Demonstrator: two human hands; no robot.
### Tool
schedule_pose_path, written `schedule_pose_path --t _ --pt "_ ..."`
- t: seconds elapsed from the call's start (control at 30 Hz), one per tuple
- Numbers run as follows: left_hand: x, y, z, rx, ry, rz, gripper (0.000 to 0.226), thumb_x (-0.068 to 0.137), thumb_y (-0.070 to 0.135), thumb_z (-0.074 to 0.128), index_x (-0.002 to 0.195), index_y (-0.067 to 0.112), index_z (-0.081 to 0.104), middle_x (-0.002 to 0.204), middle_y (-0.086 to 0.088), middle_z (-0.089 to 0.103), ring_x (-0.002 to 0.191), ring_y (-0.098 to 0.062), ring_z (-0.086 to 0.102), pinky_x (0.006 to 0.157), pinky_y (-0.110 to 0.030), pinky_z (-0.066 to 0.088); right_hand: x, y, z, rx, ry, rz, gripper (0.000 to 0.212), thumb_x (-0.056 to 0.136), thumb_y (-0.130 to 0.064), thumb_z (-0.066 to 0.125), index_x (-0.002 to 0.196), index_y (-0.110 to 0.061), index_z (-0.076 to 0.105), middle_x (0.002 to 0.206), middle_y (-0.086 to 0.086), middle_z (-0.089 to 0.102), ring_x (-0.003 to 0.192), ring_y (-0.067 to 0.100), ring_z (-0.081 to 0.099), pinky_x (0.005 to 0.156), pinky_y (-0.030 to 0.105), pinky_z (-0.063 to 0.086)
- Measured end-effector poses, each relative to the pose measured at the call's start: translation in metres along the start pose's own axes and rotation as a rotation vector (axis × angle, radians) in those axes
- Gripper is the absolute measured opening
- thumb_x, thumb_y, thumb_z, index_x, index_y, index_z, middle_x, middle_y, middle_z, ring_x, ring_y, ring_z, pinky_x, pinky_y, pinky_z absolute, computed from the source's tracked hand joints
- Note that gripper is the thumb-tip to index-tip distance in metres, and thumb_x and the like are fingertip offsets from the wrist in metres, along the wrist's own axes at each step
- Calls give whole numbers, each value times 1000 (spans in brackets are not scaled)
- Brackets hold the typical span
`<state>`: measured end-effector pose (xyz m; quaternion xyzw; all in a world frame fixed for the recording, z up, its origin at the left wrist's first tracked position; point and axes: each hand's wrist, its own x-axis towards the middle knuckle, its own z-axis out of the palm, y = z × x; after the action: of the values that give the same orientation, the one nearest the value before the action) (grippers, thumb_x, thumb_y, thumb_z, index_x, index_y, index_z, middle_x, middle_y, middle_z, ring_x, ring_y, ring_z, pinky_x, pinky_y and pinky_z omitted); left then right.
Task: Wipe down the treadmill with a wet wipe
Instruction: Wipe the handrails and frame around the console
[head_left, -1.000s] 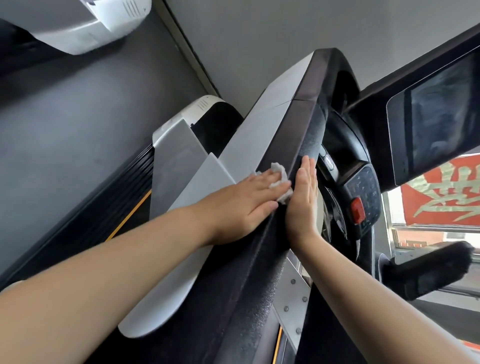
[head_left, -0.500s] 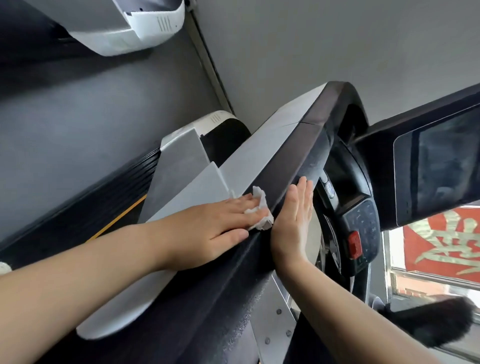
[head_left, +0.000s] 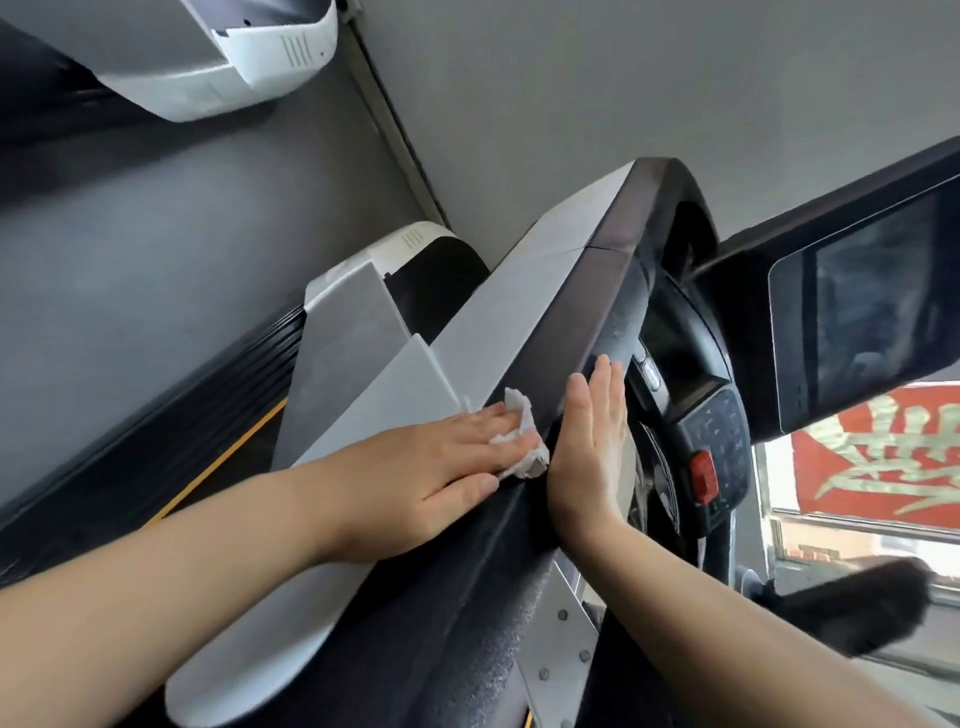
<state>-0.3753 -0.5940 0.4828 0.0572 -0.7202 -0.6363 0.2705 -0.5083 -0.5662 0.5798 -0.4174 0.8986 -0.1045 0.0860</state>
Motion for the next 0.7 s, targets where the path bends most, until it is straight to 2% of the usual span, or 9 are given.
schedule_pose_path --t 0.13,0.3,0.37,0.43,0.5,0.57,0.63,0.7 --pt "-8 3 2 37 -36 -27 55 87 54 13 139 42 4 153 24 -5 136 16 -10 110 -6 -4 0 -2 0 35 24 25 52 104 -33 25 151 -18 10 159 -5 1 143 2 -5 112 17 -4" --pt "-36 14 7 21 -50 -7 52 87 54 14 136 48 0 149 28 -8 135 17 -12 106 -2 -7 -2 -6 1 17 33 35 52 104 -32 24 151 -17 9 159 -5 1 144 3 -5 107 13 -6" --pt "-61 22 13 2 -37 14 55 91 56 20 141 49 -1 150 30 -7 137 14 -8 107 -3 -6 -4 -7 0 5 33 43 52 104 -33 23 151 -17 8 159 -4 0 144 5 -5 107 14 -6" --pt "-95 27 21 37 -12 55 52 98 50 21 148 43 7 156 21 0 142 5 1 110 -9 -5 -4 -7 0 3 36 49 52 104 -33 23 151 -17 8 159 -4 0 144 5 -4 109 16 -6" --pt "-129 30 32 129 13 102 50 102 40 22 150 27 18 158 5 14 144 -9 13 115 -21 4 -5 -6 1 4 41 51 52 104 -33 24 151 -17 9 160 -4 1 145 6 -4 111 18 -5" --pt "-149 32 39 170 -15 121 51 104 38 21 150 18 20 155 -7 21 143 -18 19 115 -29 13 -6 -7 1 -3 43 56 52 104 -33 24 151 -17 8 160 -4 0 145 6 -4 110 18 -4" --pt "-145 32 37 205 -17 112 50 104 38 18 150 18 20 155 -8 22 143 -16 18 115 -26 11 -6 -8 1 -18 39 59 53 104 -34 24 151 -19 8 159 -6 0 144 5 -4 107 16 -4" --pt "-120 34 26 168 0 71 52 102 43 14 150 22 19 158 -4 12 144 -6 9 114 -16 2 -5 -8 1 -33 27 66 53 103 -35 24 152 -20 7 159 -7 -1 144 4 -4 106 15 -4"
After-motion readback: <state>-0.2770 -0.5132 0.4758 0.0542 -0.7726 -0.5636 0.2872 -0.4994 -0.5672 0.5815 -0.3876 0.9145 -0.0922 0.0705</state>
